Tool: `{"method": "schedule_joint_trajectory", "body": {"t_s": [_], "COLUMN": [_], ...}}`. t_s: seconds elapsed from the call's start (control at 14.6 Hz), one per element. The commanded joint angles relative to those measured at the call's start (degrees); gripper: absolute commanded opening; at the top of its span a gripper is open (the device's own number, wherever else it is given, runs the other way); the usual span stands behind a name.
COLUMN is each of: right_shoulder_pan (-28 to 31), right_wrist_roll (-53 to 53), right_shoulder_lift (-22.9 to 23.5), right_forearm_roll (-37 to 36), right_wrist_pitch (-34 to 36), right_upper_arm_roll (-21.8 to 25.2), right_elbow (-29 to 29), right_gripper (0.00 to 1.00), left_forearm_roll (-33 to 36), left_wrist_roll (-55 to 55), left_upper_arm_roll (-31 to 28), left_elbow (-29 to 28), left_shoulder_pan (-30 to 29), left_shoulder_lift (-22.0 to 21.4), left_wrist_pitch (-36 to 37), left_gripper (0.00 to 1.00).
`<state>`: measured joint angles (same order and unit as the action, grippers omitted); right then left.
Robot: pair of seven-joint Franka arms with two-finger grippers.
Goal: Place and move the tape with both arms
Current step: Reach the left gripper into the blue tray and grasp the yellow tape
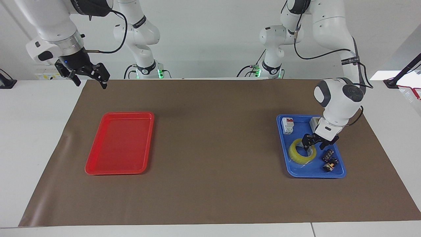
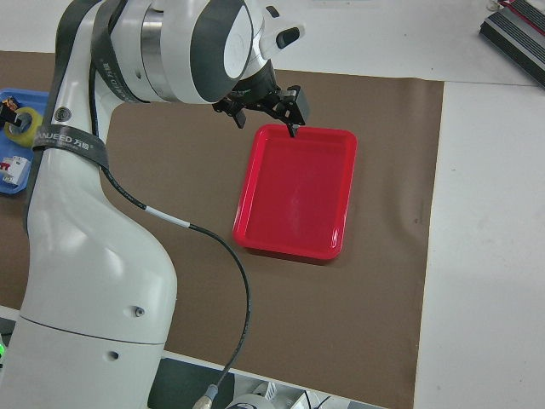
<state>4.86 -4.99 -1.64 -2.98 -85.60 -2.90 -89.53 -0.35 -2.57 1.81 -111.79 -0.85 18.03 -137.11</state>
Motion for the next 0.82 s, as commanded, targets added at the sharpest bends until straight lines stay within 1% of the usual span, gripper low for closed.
{"method": "schedule_joint_trajectory", "body": {"t_s": [0.0,0.07,0.14,0.21,0.27,0.48,0.76], "right_shoulder_pan": [0.68,0.68,0.68,0.68,0.68,0.77,0.77], "right_wrist_roll": [1.39,1.39,1.39,1.39,1.39,1.39,1.39], "right_shoulder_lift": [-0.56,-0.56,-0.56,-0.47,-0.47,-0.56,-0.56], "right_forearm_roll": [0.43,0.43,0.43,0.43,0.43,0.43,0.43], "right_wrist_pitch": [-0.62,-0.62,-0.62,-0.62,-0.62,-0.62,-0.62], "right_upper_arm_roll": [-0.18,-0.09,-0.09,-0.09,-0.09,-0.09,-0.09], "right_elbow": [-0.74,-0.74,-0.74,-0.74,-0.74,-0.74,-0.74], "right_gripper": [1.0,1.0,1.0,1.0,1.0,1.0,1.0], "left_forearm_roll": [-0.97,-1.06,-1.06,-0.97,-0.97,-1.06,-1.06], "left_wrist_roll": [-0.51,-0.51,-0.42,-0.42,-0.42,-0.33,-0.16], "left_upper_arm_roll": [-0.14,-0.14,-0.14,-0.23,-0.14,-0.23,-0.23], "left_elbow": [-0.62,-0.62,-0.53,-0.53,-0.53,-0.45,0.08], "left_shoulder_pan": [0.24,0.24,0.15,0.06,-0.02,-0.03,-0.11], "left_shoulder_lift": [1.04,1.13,1.13,1.13,1.13,0.87,-0.18], "left_wrist_pitch": [-2.63,-2.63,-2.28,-2.11,-2.02,-1.58,1.58], "left_gripper": [0.68,0.58,0.41,0.04,0.0,0.0,0.0]}}
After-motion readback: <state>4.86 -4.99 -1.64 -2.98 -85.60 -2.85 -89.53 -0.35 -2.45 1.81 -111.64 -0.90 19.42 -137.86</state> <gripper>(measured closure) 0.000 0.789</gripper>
